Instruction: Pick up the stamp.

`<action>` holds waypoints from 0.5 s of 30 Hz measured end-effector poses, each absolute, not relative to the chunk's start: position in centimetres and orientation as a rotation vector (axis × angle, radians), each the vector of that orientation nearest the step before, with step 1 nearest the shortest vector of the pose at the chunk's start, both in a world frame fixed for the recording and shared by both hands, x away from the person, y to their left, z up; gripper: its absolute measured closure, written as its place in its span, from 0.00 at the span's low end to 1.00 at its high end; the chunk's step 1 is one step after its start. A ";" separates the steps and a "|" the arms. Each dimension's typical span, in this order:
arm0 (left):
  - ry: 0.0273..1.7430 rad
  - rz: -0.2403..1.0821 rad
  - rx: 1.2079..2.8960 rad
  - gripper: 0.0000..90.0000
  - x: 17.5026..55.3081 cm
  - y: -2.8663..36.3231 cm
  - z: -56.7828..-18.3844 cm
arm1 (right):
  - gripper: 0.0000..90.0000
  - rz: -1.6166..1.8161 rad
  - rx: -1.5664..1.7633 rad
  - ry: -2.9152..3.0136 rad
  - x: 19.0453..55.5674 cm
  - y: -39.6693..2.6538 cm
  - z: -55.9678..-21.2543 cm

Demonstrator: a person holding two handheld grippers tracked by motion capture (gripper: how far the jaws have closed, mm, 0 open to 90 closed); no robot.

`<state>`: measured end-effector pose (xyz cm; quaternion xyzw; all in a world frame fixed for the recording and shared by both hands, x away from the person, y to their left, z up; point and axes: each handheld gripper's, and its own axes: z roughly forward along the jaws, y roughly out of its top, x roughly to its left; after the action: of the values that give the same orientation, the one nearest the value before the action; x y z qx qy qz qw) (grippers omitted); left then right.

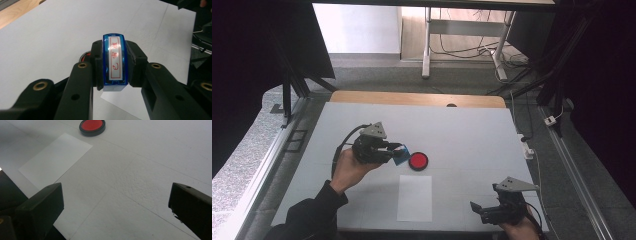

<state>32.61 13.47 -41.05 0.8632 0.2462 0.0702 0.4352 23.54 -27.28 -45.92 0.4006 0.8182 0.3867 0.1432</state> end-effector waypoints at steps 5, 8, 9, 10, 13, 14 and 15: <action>0.584 0.163 2.148 0.78 31.9 13.4 -40.9 | 0.00 1.117 1.149 2.360 23.5 -27.3 -45.9; 0.571 0.137 2.138 0.78 31.6 13.4 -41.0 | 0.00 1.118 1.147 2.359 23.5 -27.3 -45.9; 0.566 0.128 2.134 0.78 31.5 13.4 -41.0 | 0.00 1.118 1.147 2.359 23.5 -27.3 -45.9; 0.560 0.117 2.127 0.78 31.4 13.4 -41.1 | 0.00 1.118 1.146 2.358 23.5 -27.3 -45.9; 0.538 0.095 2.113 0.78 31.1 13.5 -41.0 | 0.00 1.118 1.145 2.358 23.5 -27.3 -45.9; 0.534 0.089 2.106 0.78 30.9 13.5 -41.0 | 0.00 1.115 1.145 2.358 23.5 -27.3 -45.9; 0.527 0.083 2.102 0.78 30.8 13.5 -41.0 | 0.00 1.115 1.144 2.359 23.5 -27.3 -45.9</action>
<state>30.80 13.54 -40.96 0.8568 0.2147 0.0340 0.4675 23.49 -27.28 -45.91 0.3972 0.8191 0.3872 0.1459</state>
